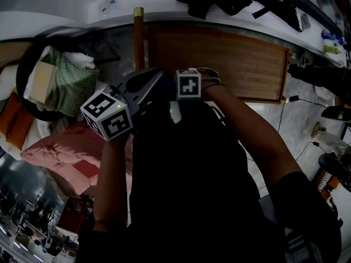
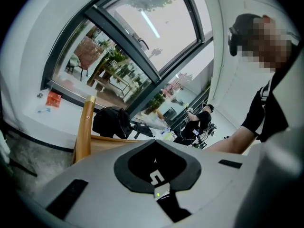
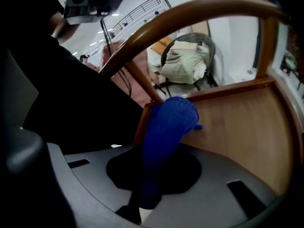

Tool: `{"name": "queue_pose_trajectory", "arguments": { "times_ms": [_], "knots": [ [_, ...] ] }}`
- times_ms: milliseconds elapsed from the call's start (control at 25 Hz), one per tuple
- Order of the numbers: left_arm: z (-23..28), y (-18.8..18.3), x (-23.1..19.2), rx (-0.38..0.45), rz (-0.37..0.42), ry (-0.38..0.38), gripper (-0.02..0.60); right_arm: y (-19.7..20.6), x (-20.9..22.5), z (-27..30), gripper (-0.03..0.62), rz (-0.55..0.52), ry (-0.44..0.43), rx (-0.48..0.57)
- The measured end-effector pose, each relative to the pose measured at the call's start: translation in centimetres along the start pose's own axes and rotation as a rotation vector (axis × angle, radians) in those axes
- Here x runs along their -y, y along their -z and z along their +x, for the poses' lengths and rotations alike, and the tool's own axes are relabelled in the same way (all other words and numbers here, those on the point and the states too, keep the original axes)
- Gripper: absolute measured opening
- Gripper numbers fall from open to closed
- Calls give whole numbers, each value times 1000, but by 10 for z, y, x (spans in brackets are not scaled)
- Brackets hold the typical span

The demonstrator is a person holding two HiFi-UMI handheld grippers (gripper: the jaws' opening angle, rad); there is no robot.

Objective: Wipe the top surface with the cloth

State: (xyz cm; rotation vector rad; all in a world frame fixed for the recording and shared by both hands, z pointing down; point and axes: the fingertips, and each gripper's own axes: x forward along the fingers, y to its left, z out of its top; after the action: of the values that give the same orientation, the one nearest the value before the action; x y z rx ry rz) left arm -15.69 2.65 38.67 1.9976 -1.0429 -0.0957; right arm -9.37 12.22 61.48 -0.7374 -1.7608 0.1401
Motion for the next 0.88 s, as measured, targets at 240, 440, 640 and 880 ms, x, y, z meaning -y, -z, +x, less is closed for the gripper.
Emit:
{"name": "queue_pose_trajectory", "arguments": {
  "times_ms": [240, 440, 640, 880],
  "knots": [
    [-5, 1, -4, -1, -6, -22, 11, 5, 101, -83, 63, 29, 335, 66],
    [-1, 7, 2, -19, -2, -15, 11, 11, 156, -114, 63, 37, 442, 29],
    [-1, 6, 5, -8, -24, -11, 11, 17, 172, -110, 63, -6, 435, -55],
    [3, 5, 4, -7, -27, -6, 11, 17, 170, -108, 63, 59, 407, -20]
  ]
}}
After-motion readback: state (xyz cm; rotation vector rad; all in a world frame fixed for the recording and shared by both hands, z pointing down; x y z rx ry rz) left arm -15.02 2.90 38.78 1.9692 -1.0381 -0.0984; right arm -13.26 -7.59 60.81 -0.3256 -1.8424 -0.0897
